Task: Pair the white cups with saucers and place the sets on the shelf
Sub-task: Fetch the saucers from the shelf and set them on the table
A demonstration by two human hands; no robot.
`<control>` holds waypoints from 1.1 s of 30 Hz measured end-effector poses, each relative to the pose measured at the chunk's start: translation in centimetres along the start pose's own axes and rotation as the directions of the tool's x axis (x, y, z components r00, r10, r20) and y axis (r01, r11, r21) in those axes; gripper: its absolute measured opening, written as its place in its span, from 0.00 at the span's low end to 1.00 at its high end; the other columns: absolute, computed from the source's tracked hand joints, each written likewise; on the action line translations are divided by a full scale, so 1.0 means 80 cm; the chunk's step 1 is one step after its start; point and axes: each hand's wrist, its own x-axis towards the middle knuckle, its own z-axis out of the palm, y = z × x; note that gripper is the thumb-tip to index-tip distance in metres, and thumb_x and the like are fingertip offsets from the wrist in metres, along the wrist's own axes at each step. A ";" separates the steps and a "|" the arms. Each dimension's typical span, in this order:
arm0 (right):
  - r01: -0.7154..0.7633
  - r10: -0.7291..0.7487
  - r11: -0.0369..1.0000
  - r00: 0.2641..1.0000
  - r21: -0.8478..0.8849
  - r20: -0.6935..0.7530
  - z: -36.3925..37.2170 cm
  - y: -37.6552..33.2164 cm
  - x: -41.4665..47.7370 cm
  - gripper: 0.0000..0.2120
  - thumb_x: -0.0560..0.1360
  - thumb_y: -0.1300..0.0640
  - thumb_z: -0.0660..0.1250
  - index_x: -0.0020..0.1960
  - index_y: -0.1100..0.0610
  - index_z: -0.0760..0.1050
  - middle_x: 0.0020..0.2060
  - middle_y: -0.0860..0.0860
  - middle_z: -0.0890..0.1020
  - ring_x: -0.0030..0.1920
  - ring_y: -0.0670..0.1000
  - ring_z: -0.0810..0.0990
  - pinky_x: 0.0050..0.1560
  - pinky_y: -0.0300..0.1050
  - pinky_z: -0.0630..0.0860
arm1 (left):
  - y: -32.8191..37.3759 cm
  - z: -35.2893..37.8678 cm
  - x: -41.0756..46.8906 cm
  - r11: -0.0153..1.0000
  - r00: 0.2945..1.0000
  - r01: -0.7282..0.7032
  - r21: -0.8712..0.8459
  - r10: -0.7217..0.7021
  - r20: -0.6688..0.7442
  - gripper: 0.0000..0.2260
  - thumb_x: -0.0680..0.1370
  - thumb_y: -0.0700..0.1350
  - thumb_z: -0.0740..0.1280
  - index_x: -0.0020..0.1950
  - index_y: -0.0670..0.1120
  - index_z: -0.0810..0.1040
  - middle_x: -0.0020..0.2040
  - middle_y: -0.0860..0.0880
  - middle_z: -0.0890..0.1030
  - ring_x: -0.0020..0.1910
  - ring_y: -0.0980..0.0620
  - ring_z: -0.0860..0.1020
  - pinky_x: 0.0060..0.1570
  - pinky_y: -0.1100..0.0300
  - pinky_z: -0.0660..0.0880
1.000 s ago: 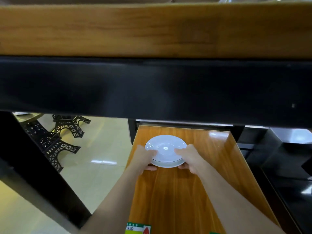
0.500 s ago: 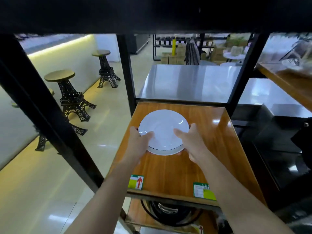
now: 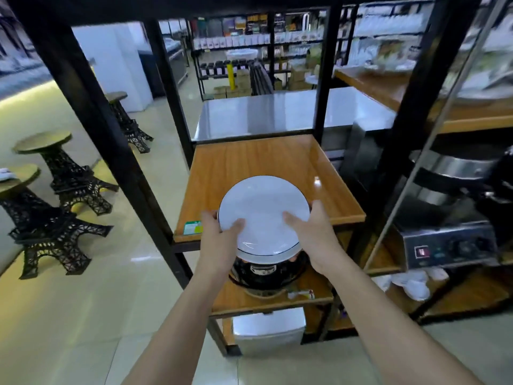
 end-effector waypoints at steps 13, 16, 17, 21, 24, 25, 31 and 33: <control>-0.042 0.053 0.998 0.901 0.036 -0.430 -0.188 0.011 -0.200 0.16 0.74 0.55 0.68 0.57 0.52 0.65 0.49 0.48 0.75 0.51 0.49 0.75 0.40 0.38 0.74 | 0.015 0.118 -0.191 0.995 0.904 0.000 0.103 -0.044 0.425 0.11 0.76 0.45 0.66 0.53 0.50 0.66 0.52 0.49 0.75 0.49 0.45 0.78 0.45 0.46 0.78; -0.023 0.038 0.999 0.824 0.033 -0.565 -0.262 0.013 -0.252 0.14 0.74 0.56 0.68 0.55 0.53 0.65 0.47 0.46 0.74 0.44 0.44 0.75 0.31 0.35 0.71 | 0.014 0.186 -0.246 0.993 0.854 -0.058 0.103 -0.004 0.520 0.10 0.76 0.43 0.66 0.51 0.50 0.66 0.49 0.50 0.75 0.45 0.53 0.76 0.34 0.61 0.76; -0.016 0.036 0.999 0.797 0.038 -0.602 -0.289 0.014 -0.272 0.14 0.74 0.57 0.68 0.54 0.54 0.65 0.46 0.46 0.74 0.44 0.45 0.75 0.30 0.35 0.72 | 0.013 0.210 -0.269 0.992 0.826 -0.075 0.097 0.008 0.563 0.09 0.76 0.43 0.66 0.50 0.51 0.66 0.48 0.51 0.75 0.45 0.55 0.75 0.32 0.65 0.75; -0.019 0.052 0.998 0.667 0.053 -0.743 -0.411 0.025 -0.369 0.10 0.73 0.59 0.68 0.48 0.53 0.67 0.45 0.48 0.76 0.45 0.48 0.77 0.36 0.39 0.73 | 0.000 0.313 -0.376 0.987 0.669 -0.139 0.081 0.034 0.742 0.09 0.76 0.41 0.67 0.53 0.47 0.69 0.48 0.52 0.76 0.46 0.55 0.76 0.38 0.63 0.78; -0.038 0.084 0.996 0.562 0.076 -0.823 -0.498 0.037 -0.451 0.11 0.72 0.59 0.69 0.44 0.53 0.66 0.43 0.47 0.76 0.40 0.44 0.76 0.29 0.35 0.70 | -0.013 0.387 -0.468 0.983 0.561 -0.150 0.111 -0.008 0.828 0.13 0.74 0.40 0.67 0.55 0.37 0.69 0.42 0.50 0.74 0.41 0.52 0.74 0.36 0.58 0.71; -0.050 0.099 0.995 0.526 0.085 -0.845 -0.525 0.042 -0.480 0.11 0.72 0.59 0.70 0.44 0.54 0.66 0.43 0.48 0.76 0.39 0.44 0.77 0.27 0.35 0.71 | -0.017 0.409 -0.501 0.983 0.526 -0.140 0.117 -0.026 0.850 0.13 0.74 0.40 0.68 0.54 0.38 0.69 0.42 0.51 0.73 0.40 0.53 0.73 0.34 0.59 0.69; -0.076 0.154 0.988 0.299 0.137 -0.942 -0.654 0.075 -0.633 0.11 0.72 0.56 0.69 0.45 0.52 0.66 0.42 0.47 0.76 0.37 0.45 0.77 0.18 0.35 0.70 | -0.034 0.509 -0.686 0.985 0.291 -0.128 0.114 -0.073 0.954 0.09 0.73 0.39 0.69 0.44 0.50 0.71 0.43 0.51 0.78 0.42 0.54 0.77 0.35 0.65 0.73; -0.084 0.154 0.987 0.242 0.138 -0.958 -0.680 0.084 -0.669 0.11 0.72 0.55 0.68 0.46 0.51 0.66 0.44 0.48 0.76 0.40 0.48 0.78 0.22 0.37 0.71 | -0.043 0.529 -0.726 0.987 0.212 -0.092 0.133 -0.111 0.971 0.06 0.72 0.39 0.69 0.46 0.47 0.74 0.45 0.47 0.80 0.44 0.47 0.79 0.40 0.57 0.74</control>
